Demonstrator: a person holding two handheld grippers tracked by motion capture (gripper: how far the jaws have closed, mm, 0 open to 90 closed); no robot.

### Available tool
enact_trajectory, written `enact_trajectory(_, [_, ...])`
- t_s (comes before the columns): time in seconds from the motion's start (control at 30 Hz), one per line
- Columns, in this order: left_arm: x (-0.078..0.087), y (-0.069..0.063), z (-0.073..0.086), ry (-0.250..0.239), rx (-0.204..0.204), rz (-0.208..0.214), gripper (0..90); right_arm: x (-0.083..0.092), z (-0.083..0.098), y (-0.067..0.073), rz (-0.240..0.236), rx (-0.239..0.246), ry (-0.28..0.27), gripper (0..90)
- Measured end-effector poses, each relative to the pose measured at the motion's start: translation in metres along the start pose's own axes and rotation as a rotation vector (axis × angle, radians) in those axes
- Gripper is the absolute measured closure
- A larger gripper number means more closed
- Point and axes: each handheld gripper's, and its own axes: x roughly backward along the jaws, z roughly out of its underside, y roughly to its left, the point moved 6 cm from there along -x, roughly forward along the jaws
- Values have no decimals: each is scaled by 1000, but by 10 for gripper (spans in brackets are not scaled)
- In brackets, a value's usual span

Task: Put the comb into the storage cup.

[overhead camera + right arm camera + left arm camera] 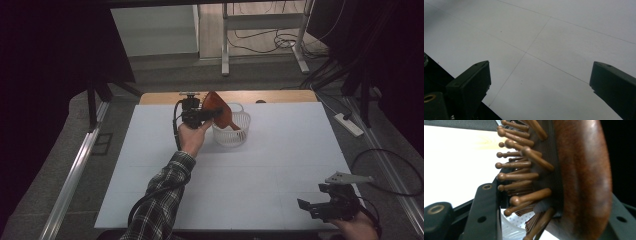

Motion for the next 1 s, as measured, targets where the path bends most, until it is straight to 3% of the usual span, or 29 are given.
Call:
enact_trajectory(0.2, [0,6,3,-6,36,9,503,0,0,0,1,-7,3,38])
enact_trajectory(1.0, [2,19,10,-33,108,24,471,-1,0,0,0,-5,9,38])
